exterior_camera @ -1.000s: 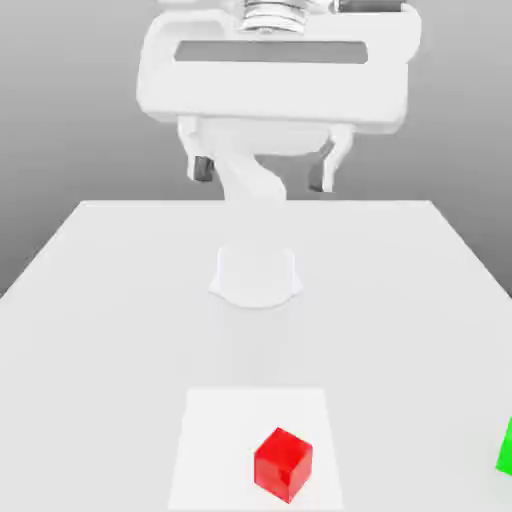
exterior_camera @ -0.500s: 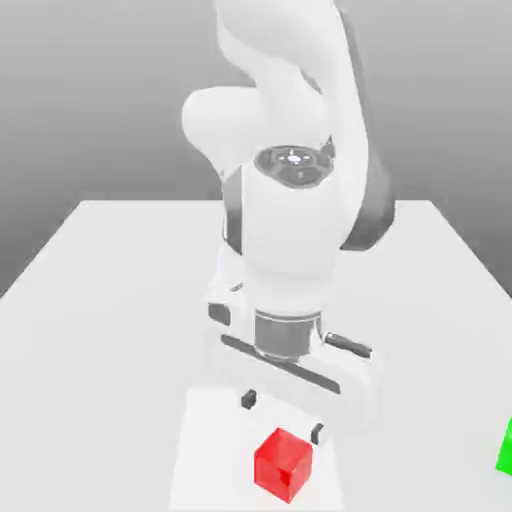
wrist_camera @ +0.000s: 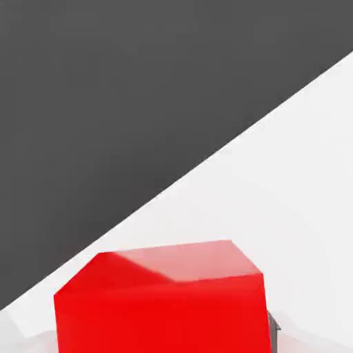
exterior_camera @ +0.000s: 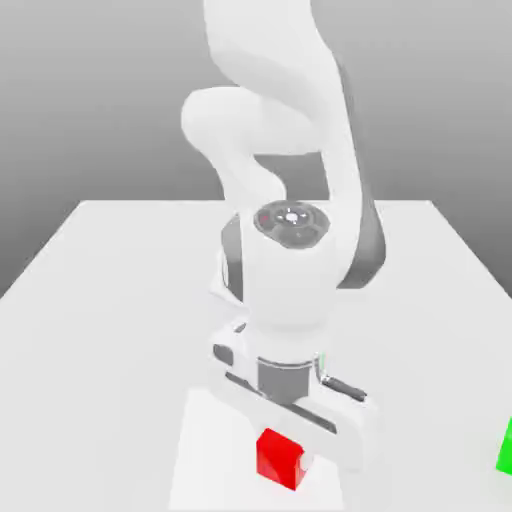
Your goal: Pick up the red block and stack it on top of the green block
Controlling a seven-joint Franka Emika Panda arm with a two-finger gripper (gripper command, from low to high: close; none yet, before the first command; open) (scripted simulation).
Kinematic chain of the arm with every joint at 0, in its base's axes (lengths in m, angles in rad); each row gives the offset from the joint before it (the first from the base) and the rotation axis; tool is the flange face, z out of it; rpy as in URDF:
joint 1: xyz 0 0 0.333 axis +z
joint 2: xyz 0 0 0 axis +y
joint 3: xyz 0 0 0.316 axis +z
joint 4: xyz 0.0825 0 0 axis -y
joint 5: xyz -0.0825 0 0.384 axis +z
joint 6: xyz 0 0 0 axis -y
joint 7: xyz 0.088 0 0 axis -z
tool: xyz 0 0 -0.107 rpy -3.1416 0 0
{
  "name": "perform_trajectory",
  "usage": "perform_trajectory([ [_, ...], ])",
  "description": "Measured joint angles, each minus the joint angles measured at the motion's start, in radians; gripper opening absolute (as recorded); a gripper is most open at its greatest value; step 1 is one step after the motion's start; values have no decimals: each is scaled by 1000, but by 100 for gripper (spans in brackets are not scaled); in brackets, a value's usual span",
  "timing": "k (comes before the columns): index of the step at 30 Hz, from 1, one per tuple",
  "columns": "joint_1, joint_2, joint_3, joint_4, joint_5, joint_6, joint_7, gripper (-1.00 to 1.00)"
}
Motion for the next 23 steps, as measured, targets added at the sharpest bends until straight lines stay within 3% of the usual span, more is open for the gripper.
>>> perform_trajectory([
  [15,400,78,170,260,-73,-203,552,-100],
  [19,464,196,128,285,-150,-115,638,-100],
  [20,475,219,116,287,-164,-95,649,100],
  [23,475,219,116,287,-164,-95,649,100],
])
